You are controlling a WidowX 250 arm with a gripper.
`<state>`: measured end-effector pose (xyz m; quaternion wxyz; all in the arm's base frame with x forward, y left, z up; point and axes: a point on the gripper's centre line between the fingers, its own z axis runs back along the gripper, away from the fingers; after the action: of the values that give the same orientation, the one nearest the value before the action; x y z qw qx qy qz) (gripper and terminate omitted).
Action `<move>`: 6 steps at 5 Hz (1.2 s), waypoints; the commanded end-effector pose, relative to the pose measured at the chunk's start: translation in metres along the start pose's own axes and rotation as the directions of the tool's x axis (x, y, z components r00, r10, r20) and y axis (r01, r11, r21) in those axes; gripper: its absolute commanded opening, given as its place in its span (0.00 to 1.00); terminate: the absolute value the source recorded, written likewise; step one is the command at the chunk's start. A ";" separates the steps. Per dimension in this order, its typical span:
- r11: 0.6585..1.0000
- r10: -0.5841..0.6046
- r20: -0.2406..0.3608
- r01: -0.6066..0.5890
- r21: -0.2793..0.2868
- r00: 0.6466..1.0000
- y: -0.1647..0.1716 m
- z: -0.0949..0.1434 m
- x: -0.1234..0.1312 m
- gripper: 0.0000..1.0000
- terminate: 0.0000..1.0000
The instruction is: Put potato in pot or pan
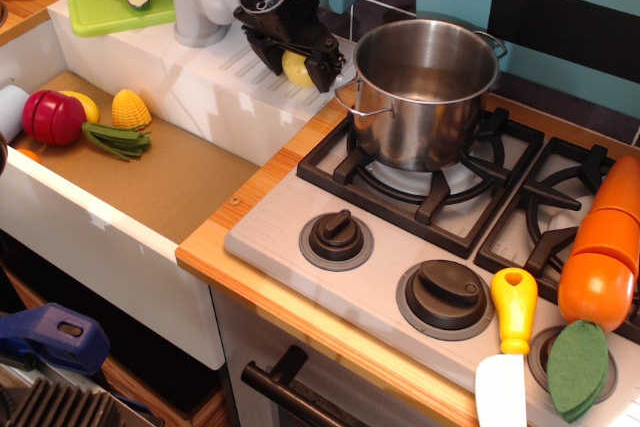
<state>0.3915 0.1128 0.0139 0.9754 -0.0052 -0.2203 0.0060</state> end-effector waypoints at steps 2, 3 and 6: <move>0.978 -0.026 -0.035 0.033 0.206 0.999 -0.011 0.111 0.050 0.00 0.00; 0.978 0.056 -0.071 -0.040 0.206 0.996 -0.042 0.149 0.065 0.00 0.00; 0.947 0.265 -0.073 -0.245 0.209 0.962 -0.147 0.176 0.041 1.00 0.00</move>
<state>0.3569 -0.0319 0.1702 0.9769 0.0711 -0.1348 0.1497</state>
